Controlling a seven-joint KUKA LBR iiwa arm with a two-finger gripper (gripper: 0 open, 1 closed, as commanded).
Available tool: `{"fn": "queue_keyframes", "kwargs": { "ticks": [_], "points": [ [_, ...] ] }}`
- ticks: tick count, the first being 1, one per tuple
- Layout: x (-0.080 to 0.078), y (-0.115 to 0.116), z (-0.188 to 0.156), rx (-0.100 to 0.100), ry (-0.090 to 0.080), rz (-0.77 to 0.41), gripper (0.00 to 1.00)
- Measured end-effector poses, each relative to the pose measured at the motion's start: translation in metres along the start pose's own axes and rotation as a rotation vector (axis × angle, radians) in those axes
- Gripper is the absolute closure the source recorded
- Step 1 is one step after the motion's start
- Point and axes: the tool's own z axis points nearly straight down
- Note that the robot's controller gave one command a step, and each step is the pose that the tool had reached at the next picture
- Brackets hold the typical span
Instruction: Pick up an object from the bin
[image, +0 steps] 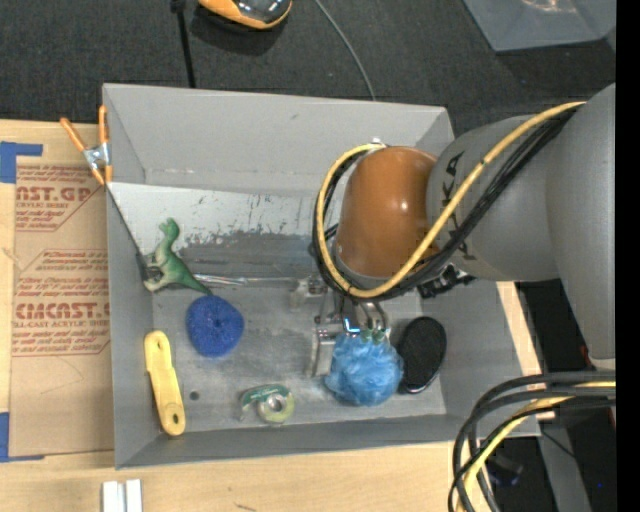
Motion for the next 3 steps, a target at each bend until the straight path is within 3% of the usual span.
{"fn": "queue_keyframes", "kwargs": {
  "ticks": [1,2,3],
  "points": [
    [0.0,0.0,0.0,0.0,0.0,0.0,0.0],
    [0.027,-0.045,0.029,-0.001,-0.005,-0.025,0.0],
    [0.031,-0.077,0.048,0.004,0.006,-0.041,0.0]
  ]
}}
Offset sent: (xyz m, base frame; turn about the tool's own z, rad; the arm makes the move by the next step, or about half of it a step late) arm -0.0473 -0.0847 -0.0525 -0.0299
